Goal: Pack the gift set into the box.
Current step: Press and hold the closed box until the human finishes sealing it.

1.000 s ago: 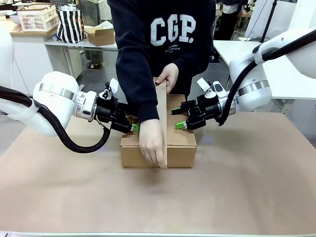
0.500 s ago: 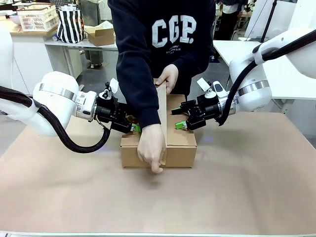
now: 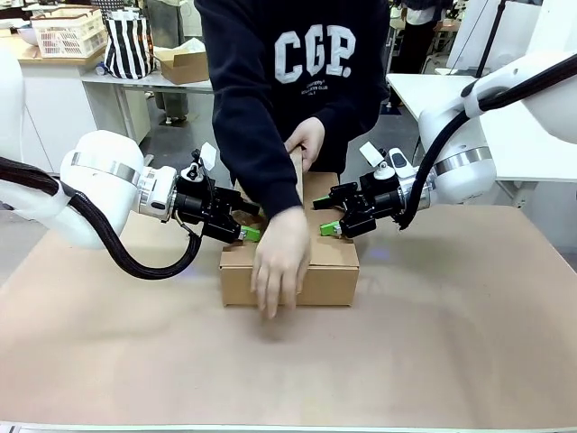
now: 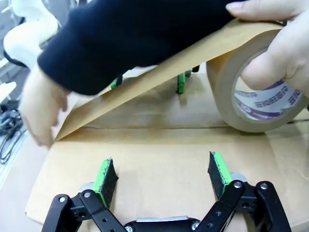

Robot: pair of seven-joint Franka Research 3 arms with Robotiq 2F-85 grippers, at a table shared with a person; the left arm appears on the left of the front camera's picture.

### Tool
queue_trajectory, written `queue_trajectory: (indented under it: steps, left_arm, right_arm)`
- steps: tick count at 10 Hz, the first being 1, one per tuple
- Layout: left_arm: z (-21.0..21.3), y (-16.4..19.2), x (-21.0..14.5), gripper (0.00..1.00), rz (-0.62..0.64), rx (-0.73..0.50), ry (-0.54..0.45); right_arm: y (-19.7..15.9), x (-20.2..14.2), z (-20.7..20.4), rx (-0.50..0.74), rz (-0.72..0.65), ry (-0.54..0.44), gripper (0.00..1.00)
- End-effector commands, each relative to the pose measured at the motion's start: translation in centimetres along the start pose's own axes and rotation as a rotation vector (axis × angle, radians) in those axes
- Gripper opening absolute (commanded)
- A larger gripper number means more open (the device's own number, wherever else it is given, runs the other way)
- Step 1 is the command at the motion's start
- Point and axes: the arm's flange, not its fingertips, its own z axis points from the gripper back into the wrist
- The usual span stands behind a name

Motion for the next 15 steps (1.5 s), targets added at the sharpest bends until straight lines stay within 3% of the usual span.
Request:
queue_trajectory:
  steps: [1,15]
  left_arm:
    - [-0.04,-0.15,-0.45,1.0,-0.004,0.001,0.007]
    - [-0.04,-0.15,-0.45,1.0,-0.004,0.001,0.007]
  right_arm:
    - [0.07,-0.29,-0.02,-0.001,-0.006,0.002,1.0]
    - [0.07,-0.29,-0.02,-0.001,-0.006,0.002,1.0]
